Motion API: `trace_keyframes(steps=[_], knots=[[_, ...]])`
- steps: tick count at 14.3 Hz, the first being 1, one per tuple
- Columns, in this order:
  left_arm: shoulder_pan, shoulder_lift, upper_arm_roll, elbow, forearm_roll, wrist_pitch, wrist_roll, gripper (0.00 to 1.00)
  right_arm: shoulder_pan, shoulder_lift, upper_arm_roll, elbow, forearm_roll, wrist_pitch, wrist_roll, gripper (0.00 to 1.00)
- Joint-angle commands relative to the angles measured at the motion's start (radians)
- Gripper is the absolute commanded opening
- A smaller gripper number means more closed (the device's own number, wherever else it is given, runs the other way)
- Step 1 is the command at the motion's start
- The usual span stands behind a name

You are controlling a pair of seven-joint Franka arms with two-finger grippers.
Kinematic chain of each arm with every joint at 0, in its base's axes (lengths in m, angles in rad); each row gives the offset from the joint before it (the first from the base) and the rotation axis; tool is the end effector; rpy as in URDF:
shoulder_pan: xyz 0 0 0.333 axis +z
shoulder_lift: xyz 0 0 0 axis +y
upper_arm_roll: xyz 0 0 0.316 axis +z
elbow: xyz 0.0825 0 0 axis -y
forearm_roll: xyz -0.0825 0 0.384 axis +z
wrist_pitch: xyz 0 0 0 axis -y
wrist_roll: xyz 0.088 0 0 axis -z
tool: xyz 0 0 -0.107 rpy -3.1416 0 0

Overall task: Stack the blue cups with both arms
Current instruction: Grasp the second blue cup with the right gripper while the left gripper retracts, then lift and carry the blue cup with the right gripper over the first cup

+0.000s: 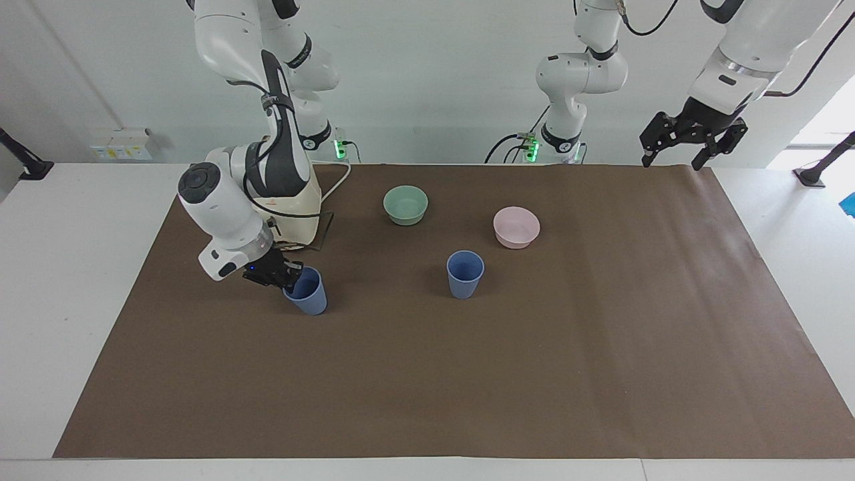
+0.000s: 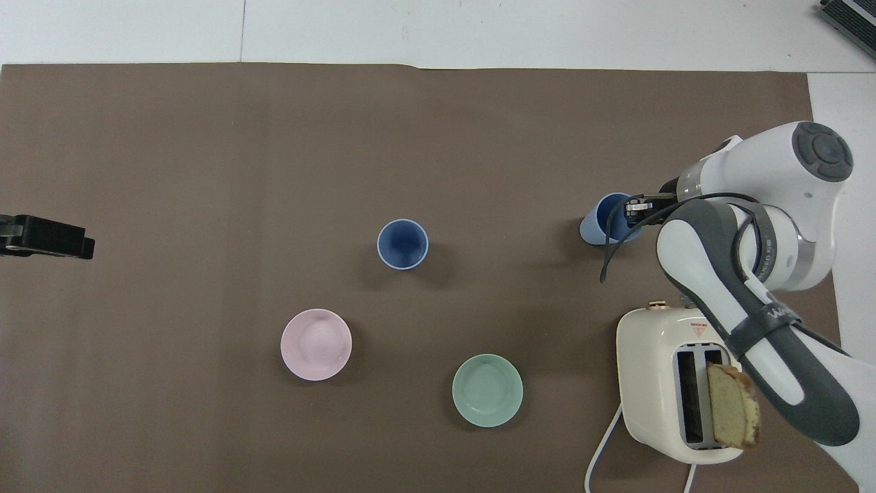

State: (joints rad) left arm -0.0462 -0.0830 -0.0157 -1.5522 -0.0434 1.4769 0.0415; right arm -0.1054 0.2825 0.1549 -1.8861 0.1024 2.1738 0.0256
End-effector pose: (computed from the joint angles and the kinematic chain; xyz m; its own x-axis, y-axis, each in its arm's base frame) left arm 0.5172 -0.0375 0.6695 0.9942 -0.1072 0.0095 -0.1075 -0.9933 0.0415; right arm 0.6190 0.0296 0.3613 0.9992 -0.0401 0.0002 -0.0398 -0.9911 -0.1274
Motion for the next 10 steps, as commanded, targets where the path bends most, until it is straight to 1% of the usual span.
trace_keyframes(steps=[1, 2, 4, 6, 8, 10], knots=[[0.009, 0.0, -0.001, 0.018, 0.01, -0.027, 0.008, 1.0, 0.009, -0.011, 0.003, 0.011, 0.014, -0.008, -0.01, 0.0], [0.011, -0.007, -0.003, 0.015, 0.01, -0.026, 0.008, 1.0, 0.012, -0.013, 0.003, 0.036, 0.014, -0.034, -0.009, 0.0], [0.011, -0.012, -0.006, 0.009, 0.01, -0.024, 0.006, 1.0, 0.013, -0.017, 0.005, 0.114, 0.014, -0.124, 0.005, 0.0], [0.011, -0.017, -0.006, 0.008, 0.01, -0.024, 0.008, 1.0, 0.042, -0.023, 0.006, 0.186, 0.014, -0.185, 0.06, 0.0], [0.011, -0.017, -0.007, 0.008, 0.01, -0.023, 0.008, 1.0, 0.11, -0.023, 0.003, 0.235, -0.003, -0.198, 0.147, 0.0], [0.009, -0.017, -0.009, 0.009, 0.01, -0.024, 0.009, 1.0, 0.157, -0.019, 0.006, 0.287, -0.033, -0.2, 0.274, 0.0]])
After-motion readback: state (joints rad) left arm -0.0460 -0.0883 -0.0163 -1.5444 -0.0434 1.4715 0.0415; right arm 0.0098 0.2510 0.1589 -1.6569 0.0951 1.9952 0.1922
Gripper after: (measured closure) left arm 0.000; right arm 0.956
